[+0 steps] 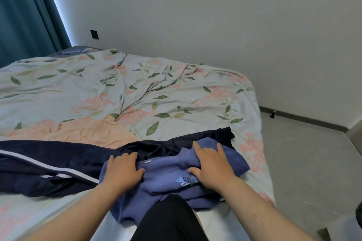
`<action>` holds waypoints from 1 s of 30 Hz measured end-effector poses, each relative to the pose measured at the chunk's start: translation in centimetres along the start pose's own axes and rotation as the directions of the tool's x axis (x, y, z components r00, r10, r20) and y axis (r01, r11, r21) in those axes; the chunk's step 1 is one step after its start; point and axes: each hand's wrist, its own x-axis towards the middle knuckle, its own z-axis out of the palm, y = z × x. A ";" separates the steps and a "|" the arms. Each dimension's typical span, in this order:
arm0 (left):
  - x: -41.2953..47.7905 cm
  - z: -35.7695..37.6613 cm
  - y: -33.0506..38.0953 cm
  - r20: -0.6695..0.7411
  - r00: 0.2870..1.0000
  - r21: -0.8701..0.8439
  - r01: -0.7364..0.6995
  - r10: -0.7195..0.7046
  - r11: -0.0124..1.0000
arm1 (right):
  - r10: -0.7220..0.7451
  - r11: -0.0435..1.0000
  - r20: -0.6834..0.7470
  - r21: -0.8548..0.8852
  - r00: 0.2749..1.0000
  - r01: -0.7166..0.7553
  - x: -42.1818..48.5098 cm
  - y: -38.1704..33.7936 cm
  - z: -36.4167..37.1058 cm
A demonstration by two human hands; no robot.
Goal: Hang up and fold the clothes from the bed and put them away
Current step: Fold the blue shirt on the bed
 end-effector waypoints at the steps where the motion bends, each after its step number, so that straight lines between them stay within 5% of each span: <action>1: 0.0 -0.2 -0.3 -0.005 1.000 0.030 -0.011 0.012 0.999 | -0.008 0.999 0.007 0.037 1.000 0.007 0.3 0.0 -0.2; 4: -0.4 -0.8 -2.1 0.004 0.999 -0.066 -0.053 0.054 0.996 | 0.001 0.936 0.043 0.351 0.999 -0.016 0.6 0.8 -0.5; 7: -1.4 -0.8 -3.9 0.030 0.996 -0.055 -0.079 0.080 0.995 | 0.113 0.746 -0.002 0.661 0.994 -0.084 0.1 2.4 -0.6; 10: -2.4 -0.4 -5.4 0.077 0.996 -0.163 -0.034 0.047 0.986 | 0.158 0.674 0.074 0.720 0.985 -0.163 -0.3 3.6 -0.9; 14: -3.8 -0.8 -6.3 0.255 0.962 -0.731 0.127 0.096 0.670 | 0.153 0.573 0.154 0.791 0.976 -0.215 -0.8 4.0 -2.0; 19: -3.5 -5.0 -6.2 0.195 0.980 -0.876 0.188 -0.032 0.444 | 0.169 0.383 0.246 0.876 0.955 -0.293 -2.1 3.5 -6.0; 21: -2.6 -7.7 -5.7 0.188 0.982 -0.909 0.182 -0.020 0.375 | 0.213 0.513 0.169 0.819 0.962 -0.258 -2.2 3.6 -7.7; 23: -2.1 -11.2 -5.6 0.126 0.988 -0.871 0.066 0.091 0.487 | 0.228 0.659 0.004 0.736 0.974 -0.157 -2.1 3.8 -9.7; 26: -1.5 -17.4 -5.7 0.195 0.922 -0.716 -0.100 0.335 0.691 | 0.293 0.687 -0.231 0.725 0.928 -0.037 -2.2 4.1 -14.2; 30: -0.2 -25.5 -5.1 0.063 0.962 -0.503 -0.199 0.266 0.841 | 0.343 0.766 -0.451 0.642 0.824 0.032 -2.2 3.9 -21.8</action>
